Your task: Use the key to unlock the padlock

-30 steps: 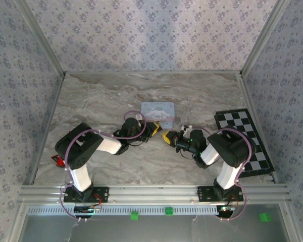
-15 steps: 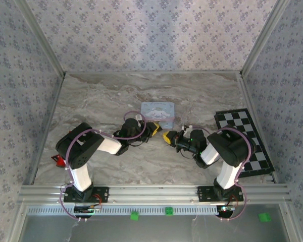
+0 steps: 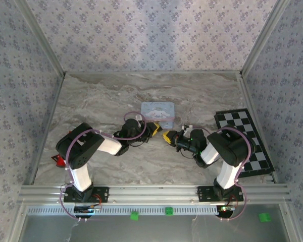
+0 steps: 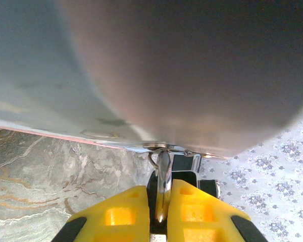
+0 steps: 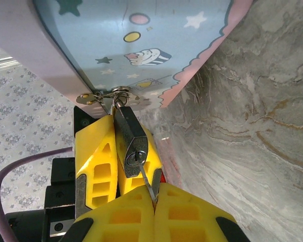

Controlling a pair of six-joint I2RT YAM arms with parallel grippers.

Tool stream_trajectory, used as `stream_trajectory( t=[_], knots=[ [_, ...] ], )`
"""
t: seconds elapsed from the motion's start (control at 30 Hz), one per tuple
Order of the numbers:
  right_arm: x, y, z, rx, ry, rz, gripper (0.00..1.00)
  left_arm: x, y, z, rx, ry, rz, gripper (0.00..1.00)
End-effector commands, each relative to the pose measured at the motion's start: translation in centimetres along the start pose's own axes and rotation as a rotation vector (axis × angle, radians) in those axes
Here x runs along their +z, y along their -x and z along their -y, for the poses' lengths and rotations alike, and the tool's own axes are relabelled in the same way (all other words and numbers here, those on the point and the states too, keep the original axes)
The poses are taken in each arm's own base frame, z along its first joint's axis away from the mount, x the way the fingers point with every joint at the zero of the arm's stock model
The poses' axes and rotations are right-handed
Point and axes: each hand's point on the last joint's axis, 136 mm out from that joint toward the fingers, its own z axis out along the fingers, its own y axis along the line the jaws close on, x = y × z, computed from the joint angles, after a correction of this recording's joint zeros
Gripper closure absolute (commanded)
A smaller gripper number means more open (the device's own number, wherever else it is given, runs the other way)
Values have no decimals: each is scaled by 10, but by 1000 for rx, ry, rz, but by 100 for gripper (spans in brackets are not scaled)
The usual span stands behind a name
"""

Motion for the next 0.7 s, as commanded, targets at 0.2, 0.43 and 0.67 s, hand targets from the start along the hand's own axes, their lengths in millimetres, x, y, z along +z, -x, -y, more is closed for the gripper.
stream_trajectory(
  t=[0.2, 0.43, 0.67],
  knots=[
    [13, 4, -30, -15, 78, -10, 100, 1, -25, 34, 36, -105, -73, 100],
    [18, -1, -30, -15, 76, -27, 100, 0, -29, 35, 34, -109, -84, 100],
    [18, 12, -28, 16, 69, -24, 100, -1, -37, 38, 45, -113, -102, 100]
  ],
)
